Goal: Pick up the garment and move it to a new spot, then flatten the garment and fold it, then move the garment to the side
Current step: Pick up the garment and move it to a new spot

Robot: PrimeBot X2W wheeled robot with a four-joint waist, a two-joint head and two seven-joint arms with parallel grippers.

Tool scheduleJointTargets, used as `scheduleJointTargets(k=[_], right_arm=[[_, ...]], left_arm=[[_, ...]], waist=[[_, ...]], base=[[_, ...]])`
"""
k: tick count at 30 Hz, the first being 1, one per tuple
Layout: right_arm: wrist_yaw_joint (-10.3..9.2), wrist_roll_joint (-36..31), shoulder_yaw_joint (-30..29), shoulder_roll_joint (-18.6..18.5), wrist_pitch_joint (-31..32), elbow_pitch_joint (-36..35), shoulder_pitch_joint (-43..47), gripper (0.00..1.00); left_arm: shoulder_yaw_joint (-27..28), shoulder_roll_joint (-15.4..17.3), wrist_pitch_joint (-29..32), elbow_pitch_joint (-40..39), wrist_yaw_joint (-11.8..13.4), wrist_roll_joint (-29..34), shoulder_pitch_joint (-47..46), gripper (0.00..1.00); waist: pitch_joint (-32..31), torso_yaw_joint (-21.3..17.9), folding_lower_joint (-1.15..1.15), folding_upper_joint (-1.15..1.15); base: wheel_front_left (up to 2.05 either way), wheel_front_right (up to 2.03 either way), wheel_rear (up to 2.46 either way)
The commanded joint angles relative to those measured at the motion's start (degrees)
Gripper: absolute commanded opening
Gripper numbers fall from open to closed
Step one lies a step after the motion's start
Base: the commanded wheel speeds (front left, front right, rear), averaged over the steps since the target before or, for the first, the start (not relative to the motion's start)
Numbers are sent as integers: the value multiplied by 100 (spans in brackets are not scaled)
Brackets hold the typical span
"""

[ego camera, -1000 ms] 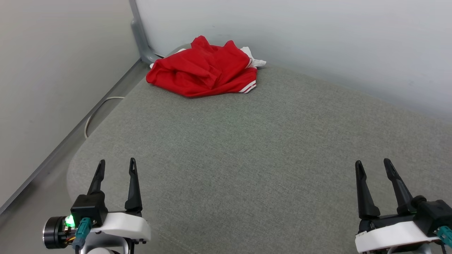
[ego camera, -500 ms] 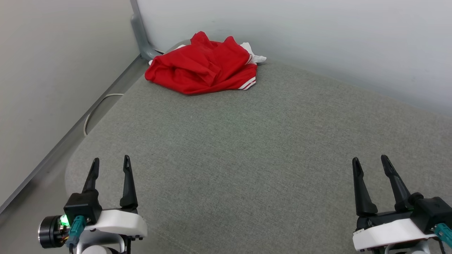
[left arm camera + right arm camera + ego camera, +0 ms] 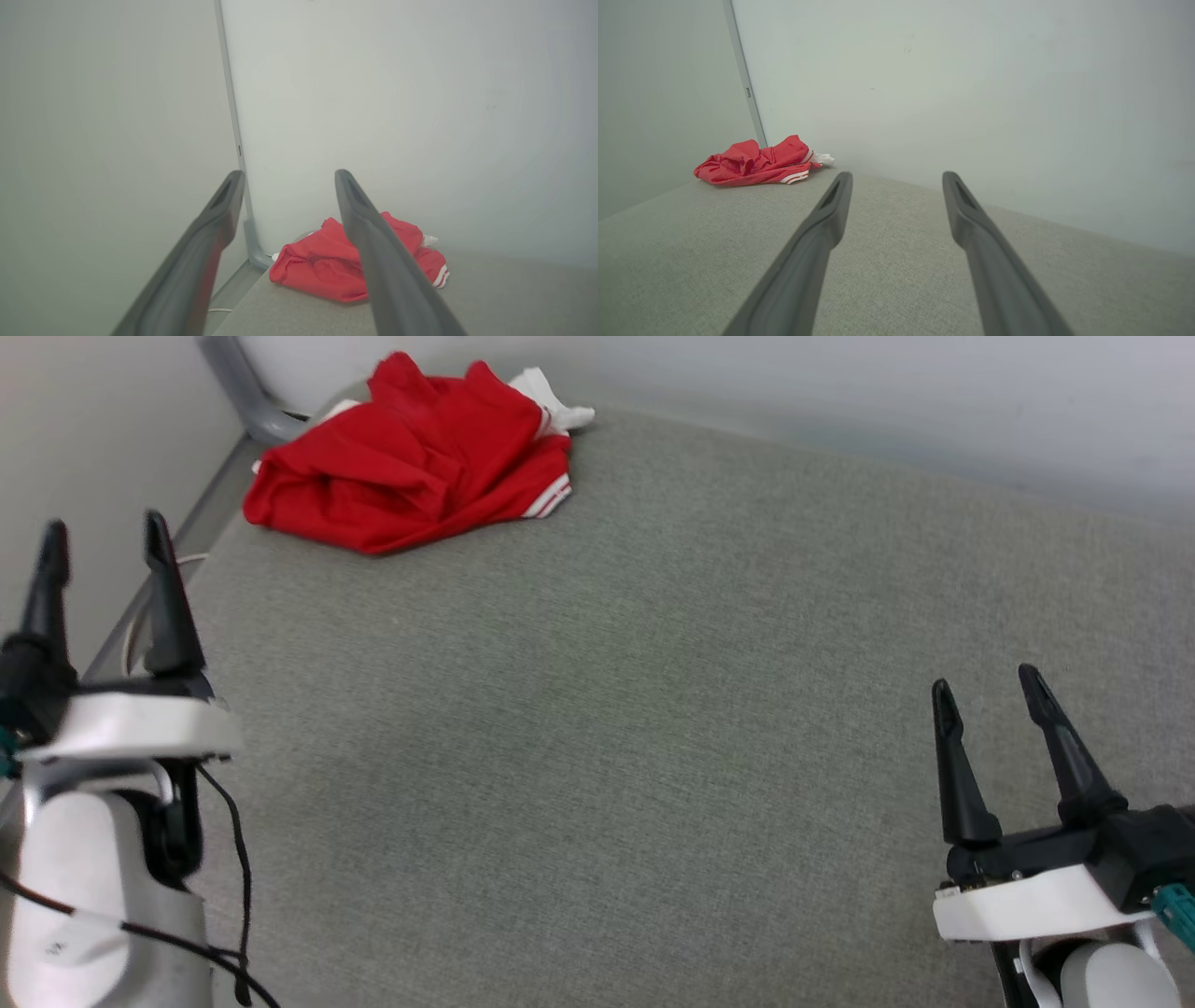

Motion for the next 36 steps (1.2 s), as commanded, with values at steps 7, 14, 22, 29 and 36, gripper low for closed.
scheduleJointTargets(k=[7, 14, 22, 29, 36], right_arm=[[-4, -370, -36, -21, -11, -536, -525, 100], [-4, -562, -176, -145, -11, -1122, -831, 100], [-4, -662, -275, -185, -10, -1644, -885, 100], [-4, -698, -316, -289, -11, -1957, -981, 100], [-4, -778, -352, -369, -11, -2234, -972, 100]], left_arm=[[215, 477, -15, 329, -202, -183, -1487, 100], [85, 1013, 20, 1262, -298, -487, -2874, 100], [-552, 1823, 1409, 2428, -318, -1463, -4067, 100], [-1222, 2496, 3513, 3422, -321, -2950, -4845, 100], [-1605, 2759, 5317, 3977, -322, -3911, -5188, 100]], waist=[[1335, -688, 0, 0], [2144, -910, 0, 0], [2640, -1101, 0, 0], [3017, -1153, 0, 0], [3290, -1168, 0, 0]], base=[[0, 0, 0], [0, 0, 0], [0, 0, 0], [0, 0, 0], [0, 0, 0]])
